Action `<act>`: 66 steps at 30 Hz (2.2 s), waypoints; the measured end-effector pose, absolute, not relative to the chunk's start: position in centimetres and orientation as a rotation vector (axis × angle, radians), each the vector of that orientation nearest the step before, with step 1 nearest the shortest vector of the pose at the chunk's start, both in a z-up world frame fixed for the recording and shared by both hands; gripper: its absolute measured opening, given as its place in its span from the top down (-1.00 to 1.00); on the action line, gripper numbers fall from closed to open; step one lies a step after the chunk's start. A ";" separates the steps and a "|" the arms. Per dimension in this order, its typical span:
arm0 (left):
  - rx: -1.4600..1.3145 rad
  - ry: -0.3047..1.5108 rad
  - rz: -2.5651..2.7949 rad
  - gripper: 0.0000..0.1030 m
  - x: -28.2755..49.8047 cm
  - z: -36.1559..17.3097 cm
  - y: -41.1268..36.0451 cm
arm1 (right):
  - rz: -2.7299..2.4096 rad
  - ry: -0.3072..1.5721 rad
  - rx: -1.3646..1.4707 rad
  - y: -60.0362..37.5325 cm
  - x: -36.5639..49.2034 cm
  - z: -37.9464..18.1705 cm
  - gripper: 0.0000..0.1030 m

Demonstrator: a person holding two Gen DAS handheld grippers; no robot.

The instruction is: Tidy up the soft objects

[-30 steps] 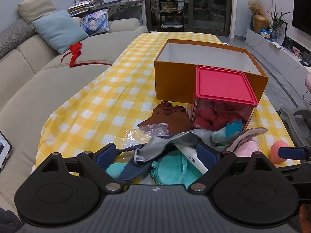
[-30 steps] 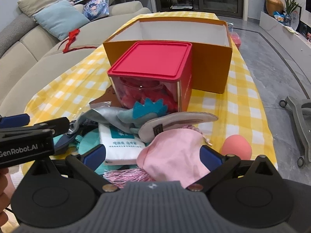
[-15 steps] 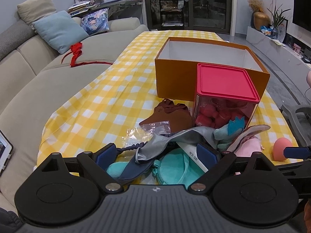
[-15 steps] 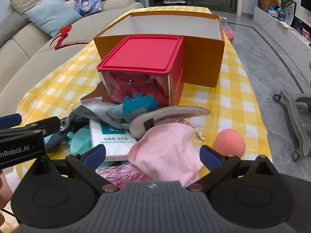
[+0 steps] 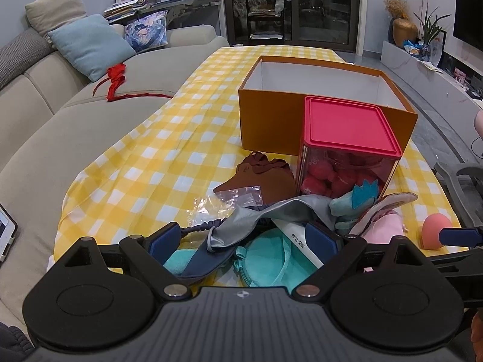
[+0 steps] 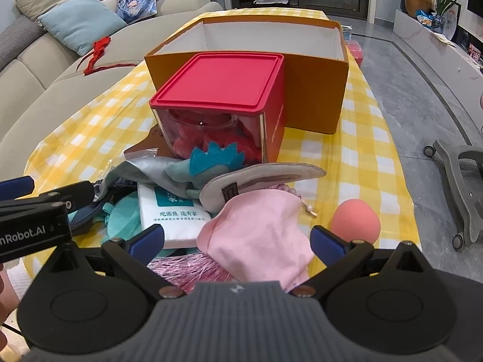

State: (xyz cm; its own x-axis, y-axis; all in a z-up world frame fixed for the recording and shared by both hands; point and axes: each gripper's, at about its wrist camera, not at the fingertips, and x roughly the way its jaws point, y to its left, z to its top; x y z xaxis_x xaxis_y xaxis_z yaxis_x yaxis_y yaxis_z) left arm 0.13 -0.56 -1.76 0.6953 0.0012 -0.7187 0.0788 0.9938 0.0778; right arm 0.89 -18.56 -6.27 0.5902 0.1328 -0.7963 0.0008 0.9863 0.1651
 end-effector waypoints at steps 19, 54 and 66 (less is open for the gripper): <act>0.109 0.799 -0.050 -1.00 0.2 -1.9 -0.6 | 0.090 0.940 0.149 -18.4 0.9 -6.3 -0.95; 0.075 0.828 -0.111 -1.00 1.0 -3.9 -0.6 | -0.203 1.061 0.362 -27.5 2.4 -10.1 -0.95; 0.093 0.861 -0.128 -1.00 1.3 -5.5 -0.1 | -0.194 1.083 0.281 -26.8 5.3 -12.7 -0.32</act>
